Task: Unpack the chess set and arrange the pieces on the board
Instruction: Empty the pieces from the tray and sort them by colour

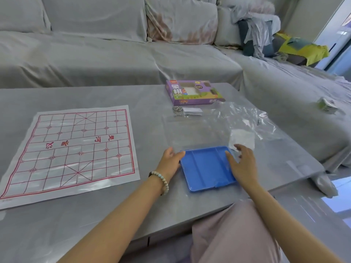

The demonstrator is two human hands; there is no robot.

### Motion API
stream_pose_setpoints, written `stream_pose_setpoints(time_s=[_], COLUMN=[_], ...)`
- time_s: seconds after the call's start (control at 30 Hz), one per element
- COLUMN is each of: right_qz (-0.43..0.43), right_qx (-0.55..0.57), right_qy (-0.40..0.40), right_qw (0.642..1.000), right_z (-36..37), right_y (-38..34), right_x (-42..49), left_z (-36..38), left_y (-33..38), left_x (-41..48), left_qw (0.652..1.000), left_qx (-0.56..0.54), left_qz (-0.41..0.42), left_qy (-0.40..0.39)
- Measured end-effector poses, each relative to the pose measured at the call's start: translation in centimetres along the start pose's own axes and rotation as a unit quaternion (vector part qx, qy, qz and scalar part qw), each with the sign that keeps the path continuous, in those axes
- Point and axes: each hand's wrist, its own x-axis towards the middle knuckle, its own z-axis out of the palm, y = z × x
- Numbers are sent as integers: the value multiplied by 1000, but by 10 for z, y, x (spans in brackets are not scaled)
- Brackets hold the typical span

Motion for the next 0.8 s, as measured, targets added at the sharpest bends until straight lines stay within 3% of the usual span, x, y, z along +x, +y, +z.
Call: stream_pose_setpoints(time_s=[0.1, 0.23, 0.4, 0.63, 0.8], right_qz=[-160, -266, -254, -249, -244], right_qx=[-63, -155, -225, -218, -201], right_qy=[-33, -154, -214, -215, -214], right_qw=[985, 939, 916, 919, 924], right_z=[13, 41, 58, 51, 47], right_y=[-17, -42, -38, -26, -24], right_x=[-5, -7, 5, 19, 25], left_z=[-3, -5, 0, 5, -18], left_y=[-2, 3, 5, 8, 23], left_x=[2, 4, 11, 17, 3], left_qw=[998, 997, 995, 993, 983], left_qx=[59, 65, 93, 112, 165], left_qz=[6, 36, 32, 23, 86], left_qy=[35, 30, -2, -22, 8])
